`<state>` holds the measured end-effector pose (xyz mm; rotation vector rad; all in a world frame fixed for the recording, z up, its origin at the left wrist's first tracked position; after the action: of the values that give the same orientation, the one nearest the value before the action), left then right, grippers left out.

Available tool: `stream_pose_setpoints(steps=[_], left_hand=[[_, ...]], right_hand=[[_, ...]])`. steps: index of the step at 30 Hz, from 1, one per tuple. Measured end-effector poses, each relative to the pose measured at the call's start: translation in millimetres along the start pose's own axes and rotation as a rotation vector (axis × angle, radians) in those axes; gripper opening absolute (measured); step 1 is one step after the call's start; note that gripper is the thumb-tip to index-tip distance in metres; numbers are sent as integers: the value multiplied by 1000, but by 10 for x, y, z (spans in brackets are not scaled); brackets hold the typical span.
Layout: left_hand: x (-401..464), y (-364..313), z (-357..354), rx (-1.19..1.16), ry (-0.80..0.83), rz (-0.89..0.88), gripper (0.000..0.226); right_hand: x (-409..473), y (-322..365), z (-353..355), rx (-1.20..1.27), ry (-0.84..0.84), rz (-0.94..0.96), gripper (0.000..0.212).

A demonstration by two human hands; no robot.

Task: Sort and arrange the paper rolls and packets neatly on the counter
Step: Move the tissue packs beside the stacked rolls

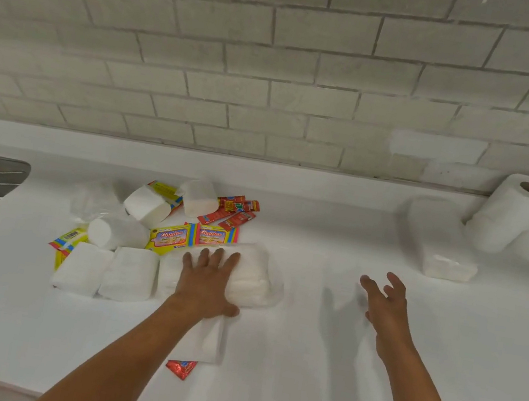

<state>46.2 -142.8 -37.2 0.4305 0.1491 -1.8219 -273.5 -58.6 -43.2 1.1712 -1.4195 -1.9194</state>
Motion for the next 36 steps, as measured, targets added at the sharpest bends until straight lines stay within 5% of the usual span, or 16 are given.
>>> stream_pose_setpoints(steps=[6,15,23,27,36], left_hand=[[72,-77,24,110,-128,13,101],[94,109,291,-66,-339,-25,72],[-89,-262,979,-578,-480,-131,72],[-191,-625,1288,-908,-538,-239,46],[-228,-1547,1511,-1626,-253,-380,44]], right_hand=[[-127,-110,-168,-18,66,-29,65],[-156,-139,-170,-24,162,-80,59],[-150,151,-147,32,349,2,41],[-89,412,-70,43,413,125,44],[-23,965,354,101,659,212,45]])
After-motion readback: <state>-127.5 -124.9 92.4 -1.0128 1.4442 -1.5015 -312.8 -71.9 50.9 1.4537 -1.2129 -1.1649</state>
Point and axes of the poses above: each hand's wrist, its own x-axis towards the middle knuckle, its own z-axis out of the back of the hand, y = z × x, the point moved 3 cm from there along x, towards the middle knuckle, and after that the axes turned 5 degrees about y, right-handed, at the moved point
